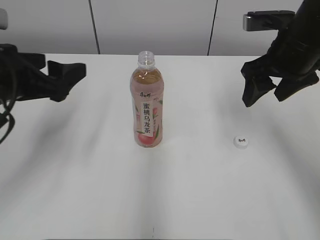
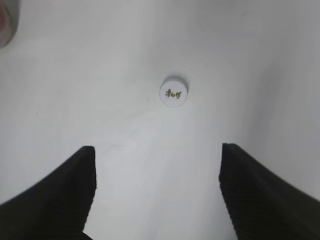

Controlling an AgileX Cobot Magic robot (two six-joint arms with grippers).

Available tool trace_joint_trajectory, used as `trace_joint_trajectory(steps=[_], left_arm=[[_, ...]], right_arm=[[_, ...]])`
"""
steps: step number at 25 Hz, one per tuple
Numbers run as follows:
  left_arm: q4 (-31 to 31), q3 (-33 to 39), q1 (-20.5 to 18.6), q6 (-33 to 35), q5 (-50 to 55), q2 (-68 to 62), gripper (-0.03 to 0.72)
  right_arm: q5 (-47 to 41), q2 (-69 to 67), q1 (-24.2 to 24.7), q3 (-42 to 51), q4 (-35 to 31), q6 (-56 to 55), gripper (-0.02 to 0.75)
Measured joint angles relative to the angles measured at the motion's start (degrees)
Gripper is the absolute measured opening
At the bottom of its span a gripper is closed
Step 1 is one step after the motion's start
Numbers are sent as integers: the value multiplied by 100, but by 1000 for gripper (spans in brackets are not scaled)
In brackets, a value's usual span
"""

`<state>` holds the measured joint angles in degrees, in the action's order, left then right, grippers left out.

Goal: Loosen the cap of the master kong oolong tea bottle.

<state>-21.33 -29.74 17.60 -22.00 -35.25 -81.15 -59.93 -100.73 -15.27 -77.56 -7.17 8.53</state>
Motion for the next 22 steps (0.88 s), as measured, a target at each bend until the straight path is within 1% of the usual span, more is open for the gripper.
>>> trace_joint_trajectory(steps=[3, 6, 7, 11, 13, 17, 20, 22], left_arm=[[199, 0, 0, -249, 1753, 848, 589], [561, 0, 0, -363, 3278, 1758, 589], [737, 0, 0, -375, 3715, 2104, 589], [1033, 0, 0, -333, 5131, 3343, 589], [1342, 0, 0, -101, 5833, 4030, 589], [2086, -11, 0, 737, 7074, 4816, 589], [2199, -144, 0, 1173, 7872, 5213, 588], [2219, -221, 0, 1334, 8214, 5420, 585]], right_arm=[[17, 197, 0, 298, 0, -119, 579], [176, 565, 0, 866, -54, -172, 579], [240, 704, 0, 1132, -68, -183, 579], [270, 1578, 0, 1900, -47, -204, 579], [190, 2173, 0, 2081, 17, -247, 579], [-397, 3329, 0, 2136, 335, -467, 579], [-828, 4225, 0, 2190, 614, -747, 579], [-897, 4891, 0, 2321, 717, -896, 579]])
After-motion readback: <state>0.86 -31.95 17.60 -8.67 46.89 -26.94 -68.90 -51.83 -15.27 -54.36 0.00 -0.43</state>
